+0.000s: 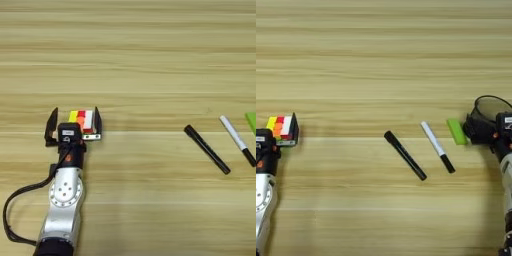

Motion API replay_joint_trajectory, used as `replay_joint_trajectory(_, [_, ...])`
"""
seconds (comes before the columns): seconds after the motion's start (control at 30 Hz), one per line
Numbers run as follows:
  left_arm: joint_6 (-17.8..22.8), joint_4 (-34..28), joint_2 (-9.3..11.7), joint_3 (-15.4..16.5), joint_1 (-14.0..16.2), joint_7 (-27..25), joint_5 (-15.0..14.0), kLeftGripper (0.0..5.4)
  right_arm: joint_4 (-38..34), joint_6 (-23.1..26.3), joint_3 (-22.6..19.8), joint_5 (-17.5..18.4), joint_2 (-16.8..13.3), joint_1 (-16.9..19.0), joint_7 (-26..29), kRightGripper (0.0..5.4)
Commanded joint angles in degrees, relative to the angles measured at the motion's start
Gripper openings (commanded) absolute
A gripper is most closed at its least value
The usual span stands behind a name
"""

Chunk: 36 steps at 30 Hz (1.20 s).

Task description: Move the objects on the table

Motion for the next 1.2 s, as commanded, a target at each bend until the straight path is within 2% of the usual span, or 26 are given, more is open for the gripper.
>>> replay_joint_trajectory(0.03, [1.0,-0.7,0.2,-0.2,0.5,-0.1,0.6,5.40,-2.4,2.6,-0.6,2.4,0.7,1.5,2.0,5.33])
replay_joint_trajectory(0.3, [1.2,-1.0,0.2,-0.2,0.7,-0.1,0.6,5.40,-5.4,5.4,-1.3,5.9,1.5,3.9,4.8,5.33])
replay_joint_trajectory(0.73, [1.3,-0.7,0.3,-0.2,0.3,-0.2,0.6,5.40,-6.8,5.9,-1.6,5.3,0.6,7.0,4.4,5.33])
replay_joint_trajectory(0.93, [1.4,-0.9,0.2,-0.2,0.3,-0.1,0.7,5.40,-12.2,7.6,-2.0,5.7,1.1,11.1,4.1,5.33])
replay_joint_trajectory(1.03, [1.5,-1.1,0.2,-0.2,0.4,-0.1,0.7,5.40,-14.9,5.9,-2.1,3.8,1.4,13.6,2.1,5.33])
replay_joint_trajectory(1.2, [1.4,-1.0,0.3,-0.2,0.5,-0.2,0.6,5.40,-20.5,8.8,-1.1,4.3,2.5,17.2,2.0,5.33])
